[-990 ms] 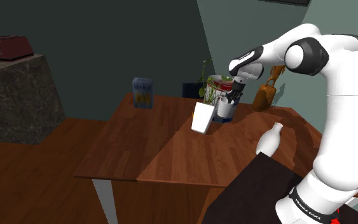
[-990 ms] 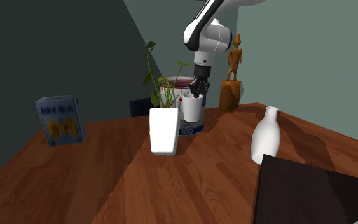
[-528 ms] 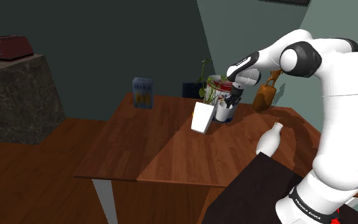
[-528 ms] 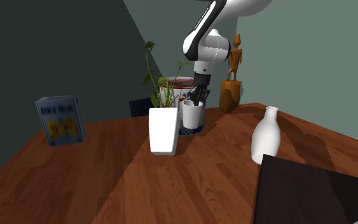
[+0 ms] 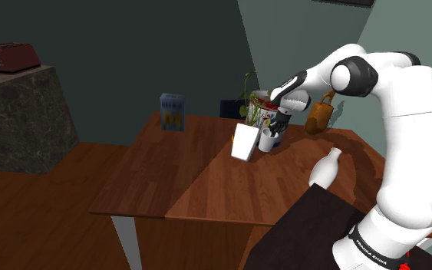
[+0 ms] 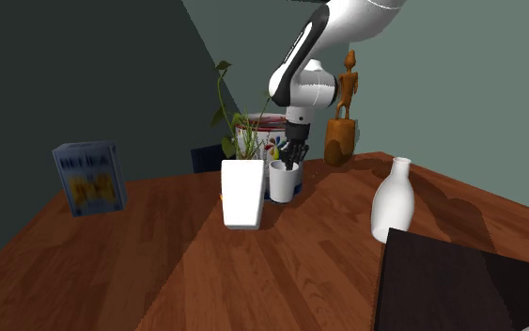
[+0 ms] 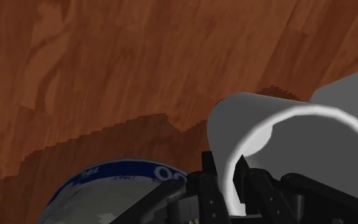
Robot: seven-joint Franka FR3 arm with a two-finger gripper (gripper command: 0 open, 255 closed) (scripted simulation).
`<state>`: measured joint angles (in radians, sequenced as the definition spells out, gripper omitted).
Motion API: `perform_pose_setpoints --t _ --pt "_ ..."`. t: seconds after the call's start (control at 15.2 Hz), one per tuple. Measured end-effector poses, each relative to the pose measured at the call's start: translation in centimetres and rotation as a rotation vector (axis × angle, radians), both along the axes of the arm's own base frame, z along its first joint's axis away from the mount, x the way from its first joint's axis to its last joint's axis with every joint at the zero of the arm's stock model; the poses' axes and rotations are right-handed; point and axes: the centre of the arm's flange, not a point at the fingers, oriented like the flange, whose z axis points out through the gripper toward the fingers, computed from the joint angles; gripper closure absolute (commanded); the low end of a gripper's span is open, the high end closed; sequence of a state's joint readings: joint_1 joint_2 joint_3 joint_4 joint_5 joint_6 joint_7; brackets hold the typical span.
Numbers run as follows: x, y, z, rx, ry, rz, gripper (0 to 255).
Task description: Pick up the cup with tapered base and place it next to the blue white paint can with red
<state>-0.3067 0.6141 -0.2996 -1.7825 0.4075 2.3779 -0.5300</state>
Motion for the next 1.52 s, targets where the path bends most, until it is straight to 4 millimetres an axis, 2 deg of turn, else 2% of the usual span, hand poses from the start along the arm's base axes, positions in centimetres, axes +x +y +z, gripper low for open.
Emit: perform_pose_setpoints --t 0.66,1.06,1.12,1.52 --pt "0.2 0.3 -5.4 0.002 0.000 0.004 255" --pt "0.2 0.3 -5.7 0.002 -0.001 0.004 255" --pt "0.2 0.3 -5.7 0.002 -0.001 0.004 0" --pt "0.2 0.3 -5.7 0.002 -0.001 0.004 0"
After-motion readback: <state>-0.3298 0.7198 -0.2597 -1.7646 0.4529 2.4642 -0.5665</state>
